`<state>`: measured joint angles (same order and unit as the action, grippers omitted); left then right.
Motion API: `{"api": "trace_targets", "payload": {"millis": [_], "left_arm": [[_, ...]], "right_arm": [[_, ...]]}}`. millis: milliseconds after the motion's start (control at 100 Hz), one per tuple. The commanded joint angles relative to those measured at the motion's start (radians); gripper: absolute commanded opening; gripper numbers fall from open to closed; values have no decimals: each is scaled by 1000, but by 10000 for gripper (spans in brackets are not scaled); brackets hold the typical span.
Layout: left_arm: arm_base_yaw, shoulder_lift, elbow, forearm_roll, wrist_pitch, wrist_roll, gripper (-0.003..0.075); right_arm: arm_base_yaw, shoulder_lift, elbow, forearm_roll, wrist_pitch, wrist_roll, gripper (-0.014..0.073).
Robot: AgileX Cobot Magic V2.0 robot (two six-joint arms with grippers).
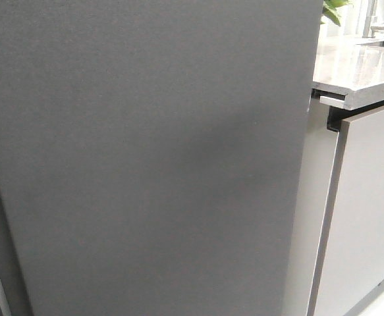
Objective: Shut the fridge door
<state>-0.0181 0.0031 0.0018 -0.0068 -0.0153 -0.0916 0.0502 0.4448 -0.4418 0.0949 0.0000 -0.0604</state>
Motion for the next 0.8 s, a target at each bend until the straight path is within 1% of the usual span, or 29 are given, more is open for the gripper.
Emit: {"api": "trace_targets", "payload": {"millis": [0,120,480,670,710,790], "left_arm": [[-5,19,28,-2,-77,-3,-21],[-5,19,28,-2,-77,-3,-21],[-5,19,28,-2,-77,-3,-21],[-5,19,28,-2,-77,-3,-21],[-5,19,28,-2,-77,-3,-21],[-5,19,28,-2,-77,-3,-21]], "right_arm": [[-36,-60,44,1,-68,-9,-76],[-65,-145,145,1,-68,-9,-76],[-96,-349,389,1,-70,-9,-76],[-96,-417,465,1,-92,-9,-76],[-96,-434,465,1,-64,-9,-76],[-96,-468,465,1,-54,-9,-76]]}}
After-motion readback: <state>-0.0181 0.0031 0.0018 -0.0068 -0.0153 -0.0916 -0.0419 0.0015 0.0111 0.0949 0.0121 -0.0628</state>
